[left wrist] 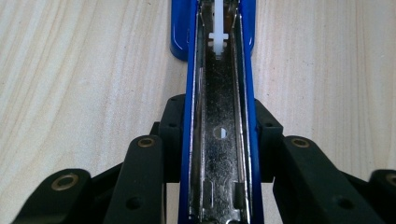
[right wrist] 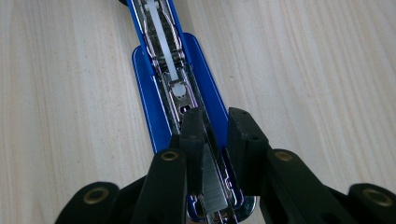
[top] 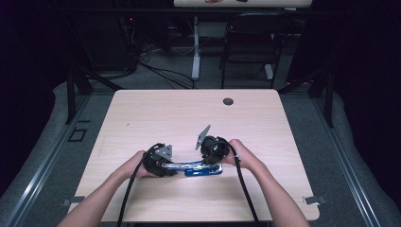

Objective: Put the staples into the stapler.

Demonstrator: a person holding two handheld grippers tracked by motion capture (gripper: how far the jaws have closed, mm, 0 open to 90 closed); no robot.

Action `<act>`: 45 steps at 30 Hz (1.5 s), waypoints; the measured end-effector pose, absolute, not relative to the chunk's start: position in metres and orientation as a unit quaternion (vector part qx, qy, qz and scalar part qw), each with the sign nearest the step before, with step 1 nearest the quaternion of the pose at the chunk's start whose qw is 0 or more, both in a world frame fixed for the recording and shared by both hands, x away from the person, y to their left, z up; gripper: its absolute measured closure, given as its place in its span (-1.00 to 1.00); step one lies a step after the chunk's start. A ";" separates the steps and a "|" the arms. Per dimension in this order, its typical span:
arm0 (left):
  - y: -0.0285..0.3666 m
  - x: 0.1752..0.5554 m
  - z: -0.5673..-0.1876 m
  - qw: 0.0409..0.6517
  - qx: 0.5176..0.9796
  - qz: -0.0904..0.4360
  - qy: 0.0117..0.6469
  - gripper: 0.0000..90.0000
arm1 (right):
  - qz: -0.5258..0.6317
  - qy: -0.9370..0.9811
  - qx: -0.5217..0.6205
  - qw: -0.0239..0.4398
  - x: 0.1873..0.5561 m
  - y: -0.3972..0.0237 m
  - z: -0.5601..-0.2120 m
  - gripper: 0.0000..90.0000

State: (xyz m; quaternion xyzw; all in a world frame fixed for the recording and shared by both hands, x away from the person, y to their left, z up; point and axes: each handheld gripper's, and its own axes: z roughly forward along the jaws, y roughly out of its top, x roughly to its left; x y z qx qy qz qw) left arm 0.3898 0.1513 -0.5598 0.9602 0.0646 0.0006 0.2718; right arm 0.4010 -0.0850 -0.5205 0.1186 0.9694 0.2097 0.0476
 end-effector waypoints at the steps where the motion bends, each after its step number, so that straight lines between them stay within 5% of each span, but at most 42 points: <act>1: 0.151 0.390 -0.560 0.274 0.960 0.003 0.066 0.46 | 0.210 0.969 0.119 0.048 0.401 -0.085 -0.521 0.70; 23: 0.151 0.389 -0.560 0.273 0.960 0.004 0.066 0.45 | 0.211 0.963 0.156 0.063 0.398 -0.096 -0.524 0.63; 45: 0.152 0.388 -0.558 0.277 0.959 0.008 0.065 0.45 | 0.239 0.938 0.234 0.086 0.377 -0.123 -0.521 0.97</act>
